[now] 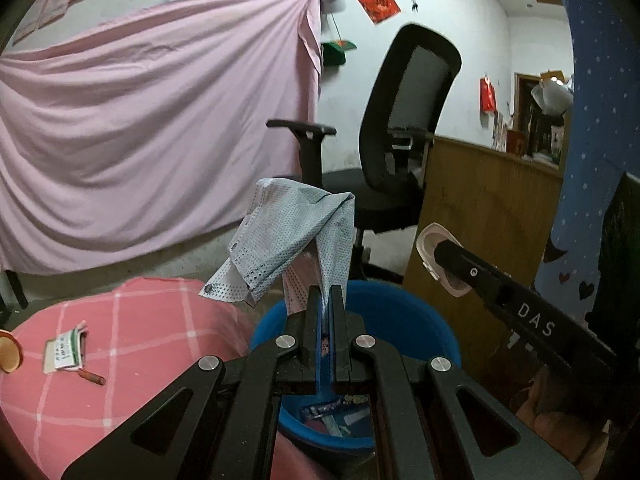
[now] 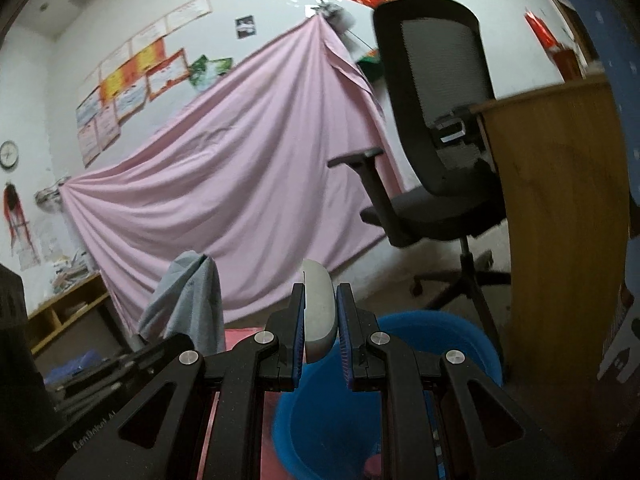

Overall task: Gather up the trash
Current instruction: 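Lift the case and mask and carry both over the blue bucket, then open both tools to drop the case and mask into the bucket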

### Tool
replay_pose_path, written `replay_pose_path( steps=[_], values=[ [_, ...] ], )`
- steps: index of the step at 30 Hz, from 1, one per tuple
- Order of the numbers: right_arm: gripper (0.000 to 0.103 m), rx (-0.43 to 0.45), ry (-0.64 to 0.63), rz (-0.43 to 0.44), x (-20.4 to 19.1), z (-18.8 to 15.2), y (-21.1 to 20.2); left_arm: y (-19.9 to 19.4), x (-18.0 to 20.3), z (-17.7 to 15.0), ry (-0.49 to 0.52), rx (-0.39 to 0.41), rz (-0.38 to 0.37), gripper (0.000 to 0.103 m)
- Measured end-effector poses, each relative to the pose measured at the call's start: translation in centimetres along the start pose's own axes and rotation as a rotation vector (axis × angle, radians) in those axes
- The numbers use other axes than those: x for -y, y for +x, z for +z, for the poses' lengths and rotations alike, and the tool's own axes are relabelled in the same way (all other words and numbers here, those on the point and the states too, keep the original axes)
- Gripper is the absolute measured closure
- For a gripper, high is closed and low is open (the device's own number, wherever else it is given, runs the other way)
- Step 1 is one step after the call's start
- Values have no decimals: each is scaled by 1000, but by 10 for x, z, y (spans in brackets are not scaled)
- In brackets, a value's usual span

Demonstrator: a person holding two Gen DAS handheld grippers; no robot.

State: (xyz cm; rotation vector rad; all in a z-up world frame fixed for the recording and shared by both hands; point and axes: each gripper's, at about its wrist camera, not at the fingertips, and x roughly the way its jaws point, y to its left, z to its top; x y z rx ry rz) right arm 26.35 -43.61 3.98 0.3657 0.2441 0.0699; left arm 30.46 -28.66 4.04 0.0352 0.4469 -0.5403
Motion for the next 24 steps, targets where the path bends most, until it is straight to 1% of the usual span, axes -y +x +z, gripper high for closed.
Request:
replay_pose_path(
  steps=[6, 9, 13, 18, 24],
  values=[
    [90, -57, 73, -19, 19, -4, 8, 24, 1, -2, -16, -76, 1, 102],
    [90, -89, 91, -31, 23, -7, 12, 35, -3, -3, -41, -119, -15, 102],
    [90, -139, 113, -44, 30, -12, 20, 45, -5, -3, -48, -160, -28, 102],
    [90, -182, 136, -43, 35, -17, 27, 53, -6, -5, -55, -199, -33, 102],
    [88, -200, 143, -43, 37, -18, 29, 55, -9, -6, -68, -231, -29, 101]
  ],
)
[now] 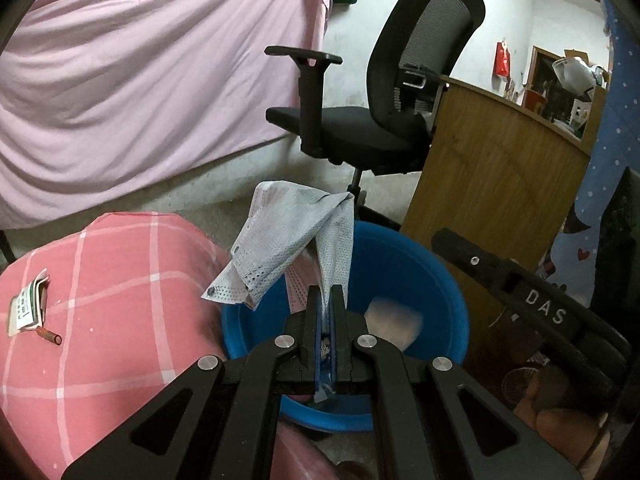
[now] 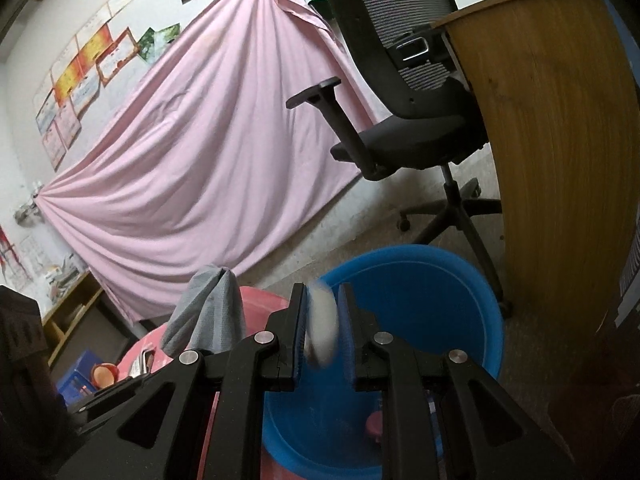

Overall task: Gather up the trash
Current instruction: 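Open both tools to drop the case and mask into the bucket, then move both tools back over the table toward the remaining trash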

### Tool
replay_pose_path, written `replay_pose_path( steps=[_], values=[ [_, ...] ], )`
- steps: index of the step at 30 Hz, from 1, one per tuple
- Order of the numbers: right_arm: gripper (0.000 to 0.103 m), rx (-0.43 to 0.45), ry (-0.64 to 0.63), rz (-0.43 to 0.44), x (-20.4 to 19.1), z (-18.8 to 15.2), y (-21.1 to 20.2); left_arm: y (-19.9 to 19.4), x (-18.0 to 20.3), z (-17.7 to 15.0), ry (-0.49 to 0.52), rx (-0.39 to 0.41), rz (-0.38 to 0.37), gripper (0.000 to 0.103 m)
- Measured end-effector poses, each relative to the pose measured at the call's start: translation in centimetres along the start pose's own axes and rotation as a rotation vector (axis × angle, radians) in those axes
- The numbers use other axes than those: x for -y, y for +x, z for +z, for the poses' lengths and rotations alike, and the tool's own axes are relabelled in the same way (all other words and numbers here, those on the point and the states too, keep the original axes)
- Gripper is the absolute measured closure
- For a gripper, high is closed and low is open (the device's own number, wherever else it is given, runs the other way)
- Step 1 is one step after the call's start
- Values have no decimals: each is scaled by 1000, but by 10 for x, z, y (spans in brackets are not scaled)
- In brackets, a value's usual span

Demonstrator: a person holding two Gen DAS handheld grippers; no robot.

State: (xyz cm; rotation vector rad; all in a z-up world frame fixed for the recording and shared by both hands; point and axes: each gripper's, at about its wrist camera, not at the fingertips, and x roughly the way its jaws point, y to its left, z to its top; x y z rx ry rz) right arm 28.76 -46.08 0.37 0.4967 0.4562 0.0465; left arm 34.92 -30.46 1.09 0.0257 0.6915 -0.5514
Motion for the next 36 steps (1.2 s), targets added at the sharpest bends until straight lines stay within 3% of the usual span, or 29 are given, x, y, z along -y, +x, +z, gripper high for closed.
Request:
replay_pose_path(
  steps=[5, 9, 17, 19, 20, 22, 24, 25, 28, 30, 34, 36],
  values=[
    [88, -7, 6, 0, 2, 1, 0, 2, -3, 1, -18, -17, 16, 99],
    [87, -4, 7, 0, 1, 3, 0, -1, -8, 2, -39, -11, 26, 90],
    [75, 16, -4, -8, 0, 5, -3, -19, -21, 5, -80, 30, 56, 62],
    [73, 19, -12, -9, -1, 6, -3, -26, -27, 5, -96, 46, 70, 48],
    [70, 24, -16, -10, -2, 6, -3, -30, -30, 5, -103, 55, 78, 44],
    [63, 32, -21, -7, -3, 7, -4, -39, -37, 4, -123, 85, 103, 26],
    [52, 46, -27, -3, -6, 9, -6, -48, -44, 3, -141, 121, 127, 12],
    [51, 57, -34, 2, -8, 9, -7, -56, -50, 1, -158, 157, 146, 7],
    [41, 77, -61, 14, -14, 10, -9, -75, -64, -5, -196, 252, 178, 3],
    [18, 102, -77, 18, -18, 11, -12, -84, -73, -8, -215, 293, 193, 2],
    [16, 161, -122, 71, -31, 10, -19, -104, -92, -15, -247, 348, 224, 2],
    [7, 185, -142, 94, -39, 10, -21, -115, -100, -19, -243, 372, 243, 2]
  ],
)
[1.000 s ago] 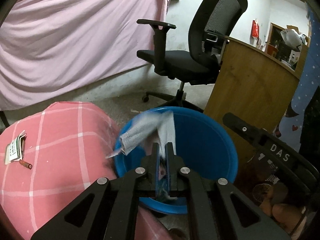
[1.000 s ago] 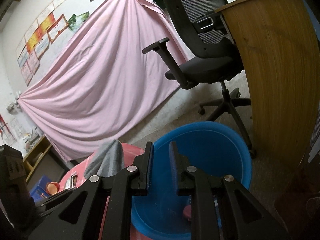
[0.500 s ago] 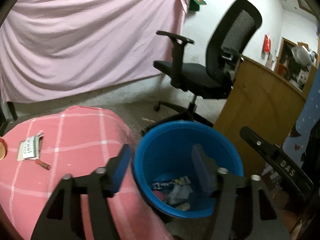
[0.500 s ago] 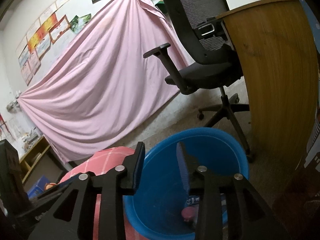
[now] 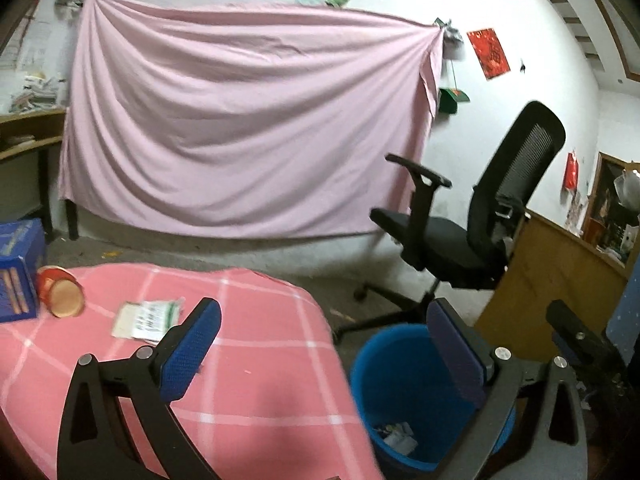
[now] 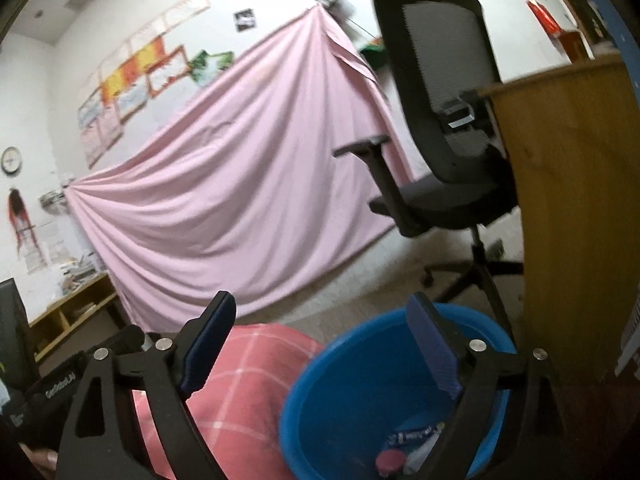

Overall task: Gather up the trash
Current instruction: 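Move both tools back over the table toward the remaining trash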

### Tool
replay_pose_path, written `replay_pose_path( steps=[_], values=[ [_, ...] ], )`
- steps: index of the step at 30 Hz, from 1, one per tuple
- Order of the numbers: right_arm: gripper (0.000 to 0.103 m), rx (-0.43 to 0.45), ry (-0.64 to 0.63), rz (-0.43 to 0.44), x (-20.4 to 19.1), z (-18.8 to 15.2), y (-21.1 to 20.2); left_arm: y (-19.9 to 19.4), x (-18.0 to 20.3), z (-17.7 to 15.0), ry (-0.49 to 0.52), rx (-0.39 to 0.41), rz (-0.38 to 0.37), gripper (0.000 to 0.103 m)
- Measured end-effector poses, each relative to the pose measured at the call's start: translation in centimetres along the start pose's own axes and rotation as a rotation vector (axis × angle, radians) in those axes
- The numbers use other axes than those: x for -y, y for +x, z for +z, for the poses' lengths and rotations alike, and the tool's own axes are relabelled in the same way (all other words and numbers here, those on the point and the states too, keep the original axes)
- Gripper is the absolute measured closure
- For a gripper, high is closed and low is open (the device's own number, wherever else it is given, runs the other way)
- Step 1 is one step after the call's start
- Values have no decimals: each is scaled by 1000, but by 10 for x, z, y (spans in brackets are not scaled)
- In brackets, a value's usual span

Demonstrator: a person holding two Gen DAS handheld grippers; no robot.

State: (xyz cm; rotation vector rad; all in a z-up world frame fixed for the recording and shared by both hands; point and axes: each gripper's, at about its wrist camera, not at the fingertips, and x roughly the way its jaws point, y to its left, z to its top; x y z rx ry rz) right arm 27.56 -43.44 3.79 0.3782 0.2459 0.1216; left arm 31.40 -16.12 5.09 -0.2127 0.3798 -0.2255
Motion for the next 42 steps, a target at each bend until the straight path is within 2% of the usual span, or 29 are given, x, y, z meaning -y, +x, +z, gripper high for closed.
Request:
replay_pose_path(
  steps=[2, 14, 22, 29, 35, 37, 39, 41, 42],
  values=[
    [0, 25, -22, 23, -9, 1, -1, -8, -9, 2, 9, 26, 22, 2],
    [0, 115, -187, 125, -88, -1, 4, -57, -82, 7, -7, 146, 148, 2],
    [0, 85, -249, 177, -138, -15, 25, -79, -133, -1, 39, 168, 238, 2],
    [0, -27, -325, 196, -174, -36, 52, -65, -165, -16, 102, 54, 273, 2],
    [0, -229, -329, 185, -186, -57, 96, -45, -190, -23, 71, -84, 238, 3],
    [3, -282, -324, 182, -185, -63, 105, -36, -193, -23, 56, -131, 239, 3],
    [14, -327, -325, 181, -186, -67, 113, -27, -195, -25, 42, -176, 220, 4],
    [22, -385, -333, 176, -187, -71, 123, -19, -196, -24, 44, -216, 207, 11],
    [23, -422, -339, 180, -188, -74, 129, -15, -195, -24, 50, -234, 197, 16]
  ],
)
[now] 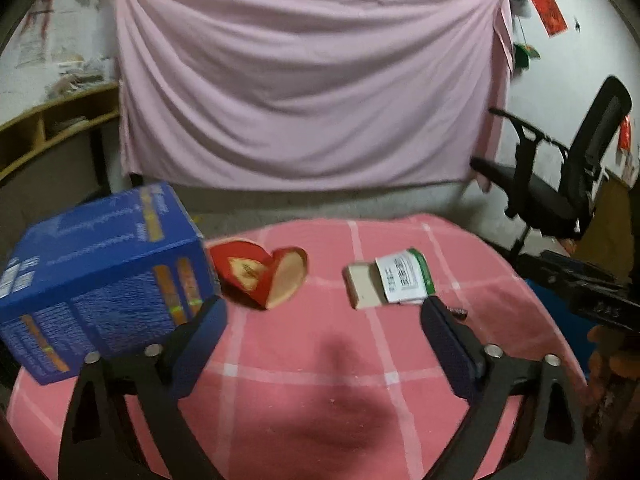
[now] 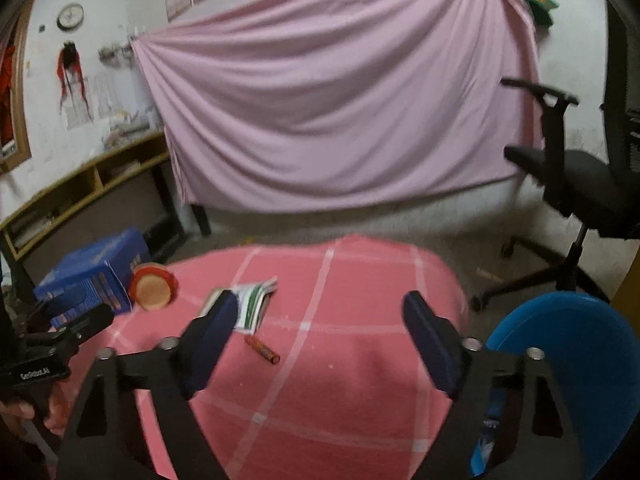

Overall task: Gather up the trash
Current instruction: 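Move both tools back over the table toward the remaining trash, then grasp the orange stick with the right tool while the left tool reaches the white-green packet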

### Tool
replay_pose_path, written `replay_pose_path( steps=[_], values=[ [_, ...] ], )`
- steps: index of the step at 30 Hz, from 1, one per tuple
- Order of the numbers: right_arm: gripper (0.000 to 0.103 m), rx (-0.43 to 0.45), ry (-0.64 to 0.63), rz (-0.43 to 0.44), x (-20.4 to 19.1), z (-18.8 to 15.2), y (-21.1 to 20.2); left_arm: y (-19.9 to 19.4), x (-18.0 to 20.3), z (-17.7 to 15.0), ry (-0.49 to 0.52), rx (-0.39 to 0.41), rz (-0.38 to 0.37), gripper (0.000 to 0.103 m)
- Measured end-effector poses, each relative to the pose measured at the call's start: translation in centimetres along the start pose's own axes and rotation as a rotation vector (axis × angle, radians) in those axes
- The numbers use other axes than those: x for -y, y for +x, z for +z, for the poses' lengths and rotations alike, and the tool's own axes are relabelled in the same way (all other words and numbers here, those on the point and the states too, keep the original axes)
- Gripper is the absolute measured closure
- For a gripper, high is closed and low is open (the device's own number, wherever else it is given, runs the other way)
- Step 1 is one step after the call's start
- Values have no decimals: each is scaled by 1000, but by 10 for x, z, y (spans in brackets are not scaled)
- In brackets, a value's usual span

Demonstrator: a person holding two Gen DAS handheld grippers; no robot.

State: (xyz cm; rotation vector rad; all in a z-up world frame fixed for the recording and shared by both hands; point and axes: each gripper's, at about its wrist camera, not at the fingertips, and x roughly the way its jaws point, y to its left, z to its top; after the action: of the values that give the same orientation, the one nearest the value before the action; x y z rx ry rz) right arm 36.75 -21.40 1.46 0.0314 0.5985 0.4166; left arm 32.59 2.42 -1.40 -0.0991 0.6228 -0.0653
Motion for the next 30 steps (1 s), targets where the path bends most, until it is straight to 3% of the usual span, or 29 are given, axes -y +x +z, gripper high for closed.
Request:
replay_pose_path(
  steps=[8, 15, 19, 22, 27, 30],
  values=[
    [50, -252, -89, 69, -17, -11, 53, 37, 1, 10, 3, -172, -57, 46],
    [67, -351, -137, 96, -32, -17, 73, 62, 2, 22, -13, -262, -111, 67],
    [69, -383, -138, 120, -31, -18, 76, 75, 4, 31, -22, -291, -118, 79],
    [69, -391, -146, 126, -32, -18, 77, 84, 5, 36, -24, -314, -115, 81],
    [87, -399, -163, 124, -35, -19, 76, 94, 10, 39, -7, -333, -99, 96],
    [91, -403, -165, 124, -37, -20, 75, 97, 12, 40, -3, -327, -92, 100]
  ],
)
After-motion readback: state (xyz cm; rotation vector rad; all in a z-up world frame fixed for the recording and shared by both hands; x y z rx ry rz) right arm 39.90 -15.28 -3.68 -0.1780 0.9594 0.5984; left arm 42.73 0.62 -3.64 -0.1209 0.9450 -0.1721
